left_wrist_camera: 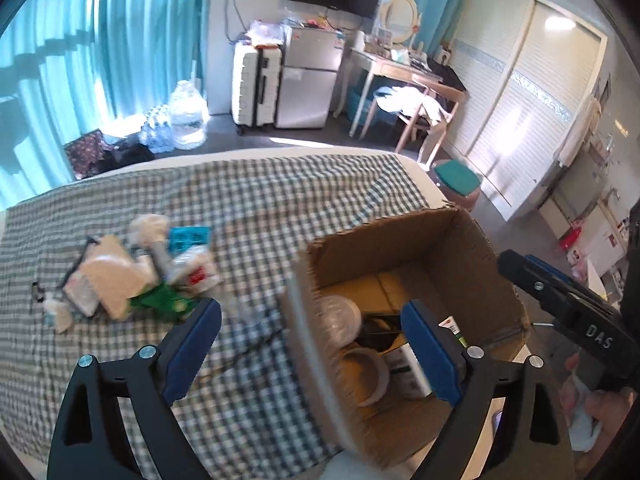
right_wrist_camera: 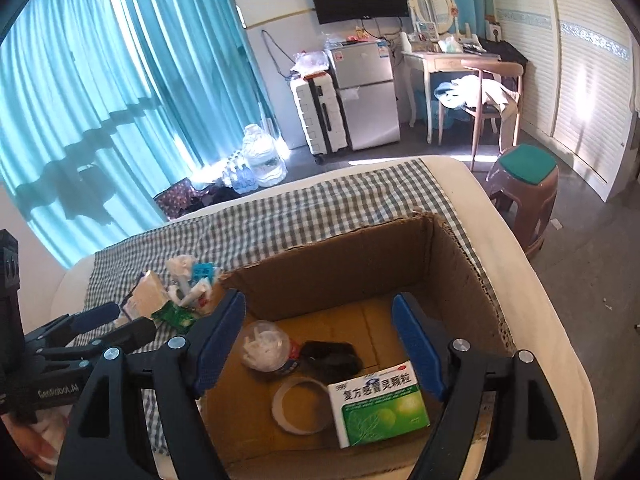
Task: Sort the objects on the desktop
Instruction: 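Carry the jar and black box into the cardboard box and release both, then grasp the white cloud plush with the left tool while the right tool grasps the green snack bag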
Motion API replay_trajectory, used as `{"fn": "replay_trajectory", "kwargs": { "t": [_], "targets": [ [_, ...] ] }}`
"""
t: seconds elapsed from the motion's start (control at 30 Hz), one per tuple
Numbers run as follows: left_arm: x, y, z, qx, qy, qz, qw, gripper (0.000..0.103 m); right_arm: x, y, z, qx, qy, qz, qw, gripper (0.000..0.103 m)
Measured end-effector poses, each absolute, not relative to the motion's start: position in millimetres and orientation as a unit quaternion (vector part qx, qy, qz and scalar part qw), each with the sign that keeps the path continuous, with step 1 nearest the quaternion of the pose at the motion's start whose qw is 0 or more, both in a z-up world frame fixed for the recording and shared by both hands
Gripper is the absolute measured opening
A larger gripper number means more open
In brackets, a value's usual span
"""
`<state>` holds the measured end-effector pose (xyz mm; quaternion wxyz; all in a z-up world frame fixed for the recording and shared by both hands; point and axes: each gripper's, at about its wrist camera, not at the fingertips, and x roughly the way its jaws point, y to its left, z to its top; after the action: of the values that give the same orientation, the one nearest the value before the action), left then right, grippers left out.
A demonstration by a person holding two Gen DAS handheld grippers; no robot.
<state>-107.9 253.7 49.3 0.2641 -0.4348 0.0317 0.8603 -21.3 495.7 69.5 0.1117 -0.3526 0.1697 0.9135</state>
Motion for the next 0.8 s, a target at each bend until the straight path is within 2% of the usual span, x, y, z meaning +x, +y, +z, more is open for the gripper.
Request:
{"fn": "replay_trajectory", "kwargs": {
  "t": [0.4, 0.47, 0.57, 0.8],
  "targets": [
    [-98.8, 85.5, 87.1, -0.375, -0.001, 0.916, 0.141, 0.103, -24.0, 379.1, 93.4, -0.307, 0.137, 0.941, 0.021, 0.076],
    [-103.3, 58.1, 83.4, -0.377, -0.001, 0.919, 0.117, 0.103, -30.6, 356.8, 91.4, -0.302, 0.130, 0.944, 0.004, 0.076],
    [-105.8, 21.4, 72.7, -0.372, 0.012, 0.924, 0.084, 0.103, -41.5, 326.8, 85.5, -0.303, 0.119, 0.946, -0.019, 0.082],
    [-115.4, -46.9, 21.4, -0.397, 0.002, 0.917, 0.031, 0.103, -69.0, 269.8, 47.5, -0.318, 0.075, 0.944, -0.037, 0.082]
  ]
}}
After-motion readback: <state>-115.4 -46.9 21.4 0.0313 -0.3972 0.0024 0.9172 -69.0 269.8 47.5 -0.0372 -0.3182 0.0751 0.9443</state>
